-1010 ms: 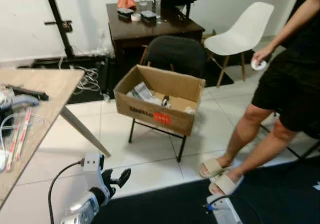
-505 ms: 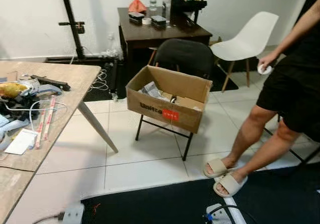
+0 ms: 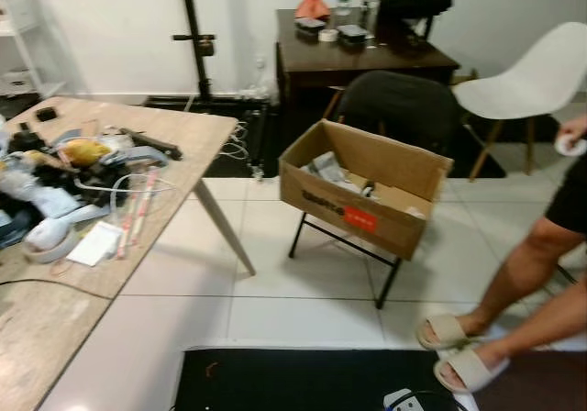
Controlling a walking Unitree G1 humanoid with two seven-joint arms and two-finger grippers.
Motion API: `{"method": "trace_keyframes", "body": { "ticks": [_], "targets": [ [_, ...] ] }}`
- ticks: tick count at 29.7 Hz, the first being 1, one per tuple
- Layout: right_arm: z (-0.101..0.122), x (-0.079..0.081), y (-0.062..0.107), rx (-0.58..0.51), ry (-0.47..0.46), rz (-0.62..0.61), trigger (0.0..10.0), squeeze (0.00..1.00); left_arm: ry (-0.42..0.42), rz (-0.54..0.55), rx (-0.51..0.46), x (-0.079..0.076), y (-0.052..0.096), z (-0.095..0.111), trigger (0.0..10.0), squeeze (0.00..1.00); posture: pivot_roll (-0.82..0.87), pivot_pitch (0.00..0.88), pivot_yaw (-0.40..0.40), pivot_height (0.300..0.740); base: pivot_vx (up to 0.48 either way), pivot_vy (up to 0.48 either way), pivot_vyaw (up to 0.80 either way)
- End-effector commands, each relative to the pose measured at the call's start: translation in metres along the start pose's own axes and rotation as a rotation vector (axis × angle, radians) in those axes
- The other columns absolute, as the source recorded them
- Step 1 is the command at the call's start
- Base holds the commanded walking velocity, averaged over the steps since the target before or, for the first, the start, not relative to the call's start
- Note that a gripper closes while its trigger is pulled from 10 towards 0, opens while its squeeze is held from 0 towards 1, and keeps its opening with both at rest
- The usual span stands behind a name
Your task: Picking trash to rubbish bin
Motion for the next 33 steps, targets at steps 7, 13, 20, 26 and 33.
{"method": "trace_keyframes", "body": {
  "ticks": [7, 13, 20, 26, 33],
  "targets": [
    [-0.016, 0.001, 0.001, 0.045, 0.008, 0.006, 10.0, 0.00, -0.006, -0.017, 0.035, -0.007, 0.001, -0.012, 10.0, 0.00, -0.09, 0.150, 0.032, 0.740, 0.000, 0.000, 0.63],
    [-0.019, 0.002, 0.001, 0.050, 0.008, 0.006, 10.0, 0.00, -0.012, -0.025, 0.032, -0.008, 0.000, -0.010, 10.0, 0.00, -0.09, 0.148, 0.036, 0.740, 0.000, 0.000, 0.63],
    [-0.023, 0.003, 0.002, 0.058, 0.007, 0.006, 10.0, 0.00, -0.019, -0.042, 0.031, -0.011, 0.001, -0.011, 10.0, 0.00, -0.09, 0.151, 0.040, 0.740, 0.000, 0.000, 0.63],
    [-0.023, 0.001, 0.002, 0.056, 0.007, -0.003, 10.0, 0.00, -0.018, -0.069, 0.025, -0.014, 0.001, -0.011, 10.0, 0.00, -0.09, 0.152, 0.041, 0.740, 0.000, 0.000, 0.64],
    [-0.024, 0.000, 0.002, 0.058, 0.009, -0.012, 10.0, 0.00, -0.047, -0.099, 0.031, -0.018, 0.001, -0.013, 10.0, 0.00, -0.09, 0.152, 0.041, 0.740, 0.000, -0.247, 0.07]
  ]
}}
Point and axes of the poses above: a point about 5 cm out from each wrist's last joint towards the gripper, its own y axis pointing back from the gripper into the wrist, its own z axis along the axis of the wrist's last joint, x = y × z, the point moved 6 cm from there along -y, pointing out of the wrist towards the gripper, and after that the axes turned 15 degrees about -y, right-handed, at the moved point
